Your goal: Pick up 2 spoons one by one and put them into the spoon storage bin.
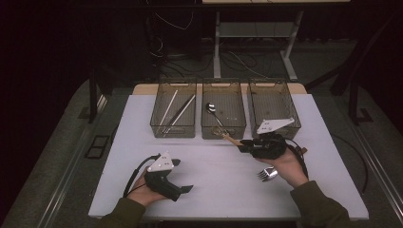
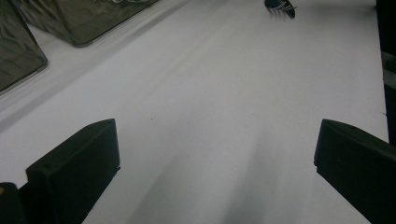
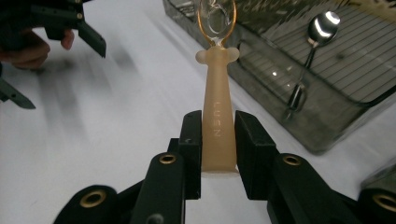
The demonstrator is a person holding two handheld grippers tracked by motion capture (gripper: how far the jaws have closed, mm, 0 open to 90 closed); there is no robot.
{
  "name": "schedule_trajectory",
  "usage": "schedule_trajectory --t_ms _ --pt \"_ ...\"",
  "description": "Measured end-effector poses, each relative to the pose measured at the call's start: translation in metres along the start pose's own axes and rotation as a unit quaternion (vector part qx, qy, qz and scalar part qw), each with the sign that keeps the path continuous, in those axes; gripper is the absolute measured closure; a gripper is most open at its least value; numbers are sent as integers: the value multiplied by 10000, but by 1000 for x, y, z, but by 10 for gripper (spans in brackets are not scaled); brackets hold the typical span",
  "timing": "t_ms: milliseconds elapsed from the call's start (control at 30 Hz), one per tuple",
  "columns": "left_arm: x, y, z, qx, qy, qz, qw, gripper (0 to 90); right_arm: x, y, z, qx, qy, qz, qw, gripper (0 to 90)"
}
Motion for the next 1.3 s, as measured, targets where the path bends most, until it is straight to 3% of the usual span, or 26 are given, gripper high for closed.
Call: schedule_trajectory --t_ms 167,500,633,1000,1300 --pt "1 -1 0 -74 -23 -3 10000 0 -5 -8 7 46 -137 -134 9998 737" --pt "1 0 0 -35 -14 1 10000 0 -9 -29 18 186 -230 -415 9987 737" --pt "1 0 0 -63 -15 -6 10000 0 -7 -41 23 328 -268 -522 9977 737" --pt "1 -2 1 -55 -45 -39 10000 0 12 -70 36 590 -74 -695 9958 737" --pt "1 -2 1 -20 -35 -63 10000 0 38 -89 43 785 219 -812 9934 736"
Point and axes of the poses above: each handheld gripper's, and its own axes: x roughly forward along the jaws, z roughly out of its top, y roughly to its left, the point moved 9 cm from there along x, roughly forward along the jaws, and after that the axes turned 14 degrees about -x, right-handed, at the moved point
